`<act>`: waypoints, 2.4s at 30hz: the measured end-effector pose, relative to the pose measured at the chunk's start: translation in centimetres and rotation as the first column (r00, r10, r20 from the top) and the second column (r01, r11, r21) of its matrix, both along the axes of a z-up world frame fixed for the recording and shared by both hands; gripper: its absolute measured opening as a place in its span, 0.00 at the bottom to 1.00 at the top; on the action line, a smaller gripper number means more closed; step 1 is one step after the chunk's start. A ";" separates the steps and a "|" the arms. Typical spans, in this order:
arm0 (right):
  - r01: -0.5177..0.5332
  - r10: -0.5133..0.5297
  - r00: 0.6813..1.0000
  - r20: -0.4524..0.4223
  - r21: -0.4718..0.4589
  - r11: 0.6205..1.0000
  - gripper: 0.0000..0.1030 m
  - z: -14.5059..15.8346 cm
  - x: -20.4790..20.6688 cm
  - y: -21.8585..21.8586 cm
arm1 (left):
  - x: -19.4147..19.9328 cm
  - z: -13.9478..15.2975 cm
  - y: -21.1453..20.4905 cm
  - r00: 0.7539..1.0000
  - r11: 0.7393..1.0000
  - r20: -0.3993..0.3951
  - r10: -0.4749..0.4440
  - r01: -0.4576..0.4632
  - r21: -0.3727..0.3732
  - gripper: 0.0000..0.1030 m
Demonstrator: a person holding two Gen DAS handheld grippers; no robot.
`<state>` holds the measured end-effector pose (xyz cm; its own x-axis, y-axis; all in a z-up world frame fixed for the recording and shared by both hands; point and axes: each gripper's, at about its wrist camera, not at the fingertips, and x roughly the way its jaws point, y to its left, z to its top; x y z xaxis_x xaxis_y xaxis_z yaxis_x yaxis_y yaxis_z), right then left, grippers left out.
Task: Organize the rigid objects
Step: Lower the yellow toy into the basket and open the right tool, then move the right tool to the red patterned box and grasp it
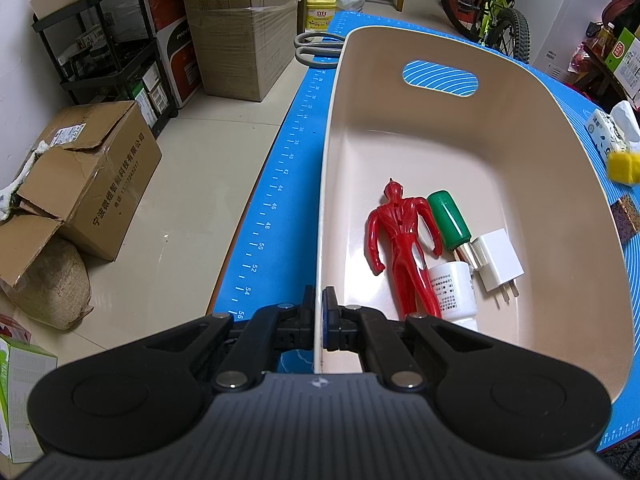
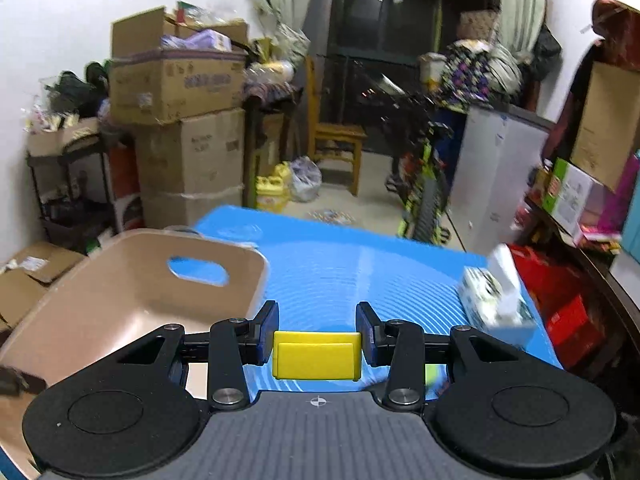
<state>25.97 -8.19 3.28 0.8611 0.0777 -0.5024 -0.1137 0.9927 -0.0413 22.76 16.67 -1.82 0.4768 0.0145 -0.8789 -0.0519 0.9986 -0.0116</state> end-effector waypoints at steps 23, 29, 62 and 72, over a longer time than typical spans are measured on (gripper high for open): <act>-0.227 0.221 0.970 -0.104 -0.059 0.972 0.47 -2.4 3.4 11.3 | 0.0 0.0 -0.2 1.000 1.000 -0.001 0.000 0.000 0.001 0.04; -0.244 0.220 0.948 -0.231 -0.084 0.966 0.47 -4.6 4.1 12.5 | 0.0 0.0 -0.1 1.000 1.000 -0.001 0.001 -0.001 0.001 0.04; 0.021 -0.025 0.986 -0.165 -0.025 0.999 0.89 -2.9 4.9 -3.7 | 0.0 -0.1 -0.3 1.000 1.000 -0.005 -0.003 0.003 0.003 0.04; 0.181 -0.186 0.960 -0.209 -0.044 0.982 0.95 -6.9 6.8 -11.0 | 0.2 0.0 -0.1 1.000 1.000 -0.008 0.006 -0.006 -0.002 0.04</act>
